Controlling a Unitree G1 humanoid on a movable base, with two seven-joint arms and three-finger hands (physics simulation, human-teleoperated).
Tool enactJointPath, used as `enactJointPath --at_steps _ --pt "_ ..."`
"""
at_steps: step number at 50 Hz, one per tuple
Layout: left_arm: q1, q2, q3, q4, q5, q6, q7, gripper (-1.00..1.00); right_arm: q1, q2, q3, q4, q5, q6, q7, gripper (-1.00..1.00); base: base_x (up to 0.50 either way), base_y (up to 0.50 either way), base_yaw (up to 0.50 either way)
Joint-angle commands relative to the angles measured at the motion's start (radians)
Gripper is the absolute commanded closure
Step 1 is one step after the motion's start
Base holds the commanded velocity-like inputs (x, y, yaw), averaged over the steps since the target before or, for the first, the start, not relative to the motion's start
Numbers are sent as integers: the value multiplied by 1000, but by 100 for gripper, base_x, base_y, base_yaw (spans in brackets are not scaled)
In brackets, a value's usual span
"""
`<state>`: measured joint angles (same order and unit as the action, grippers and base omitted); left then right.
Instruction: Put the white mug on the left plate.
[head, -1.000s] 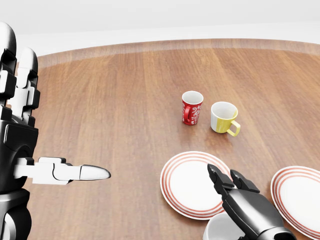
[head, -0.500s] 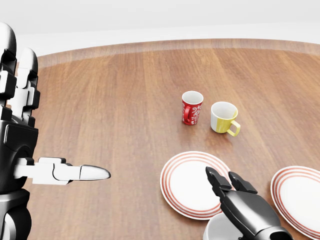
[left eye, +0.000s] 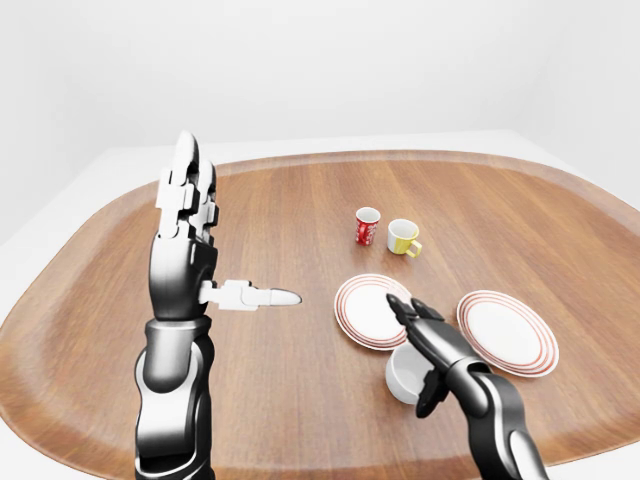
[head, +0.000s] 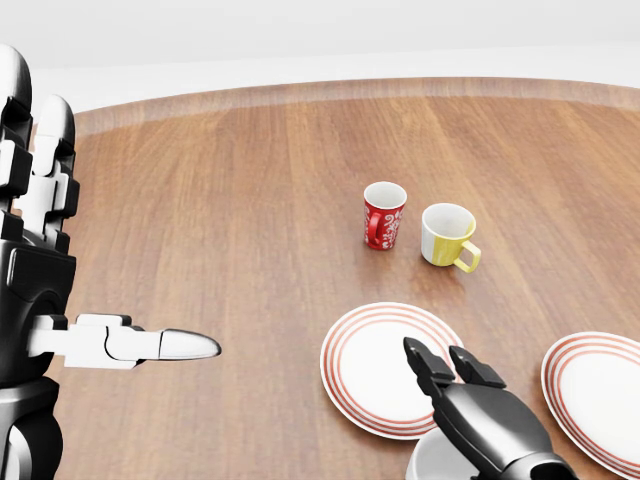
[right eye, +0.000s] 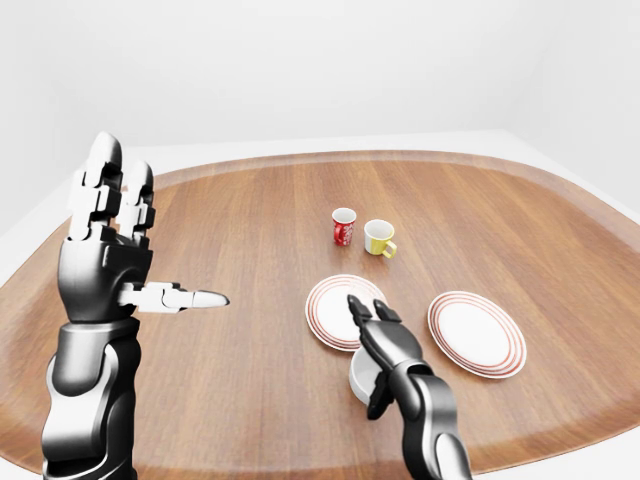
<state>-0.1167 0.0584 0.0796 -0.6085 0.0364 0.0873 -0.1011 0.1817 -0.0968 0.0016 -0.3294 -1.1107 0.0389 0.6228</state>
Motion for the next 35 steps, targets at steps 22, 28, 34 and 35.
enactJointPath --at_steps 22,28,34,35 --pt "5 -2 -3 1 3 0 0 -100 -15 -6 10 48 -13 -20 -20 -100 0 0 0" --pt "7 -2 -4 0 4 0 0 -100 -25 -7 10 63 -14 -18 -25 -100 0 0 0" --pt "5 -2 -3 0 3 0 0 -100 -27 -8 17 77 -19 -21 -32 -100 0 0 0" --pt "5 -2 -3 0 3 0 0 -100 -27 -8 17 78 -19 -21 -32 -100 0 0 0"
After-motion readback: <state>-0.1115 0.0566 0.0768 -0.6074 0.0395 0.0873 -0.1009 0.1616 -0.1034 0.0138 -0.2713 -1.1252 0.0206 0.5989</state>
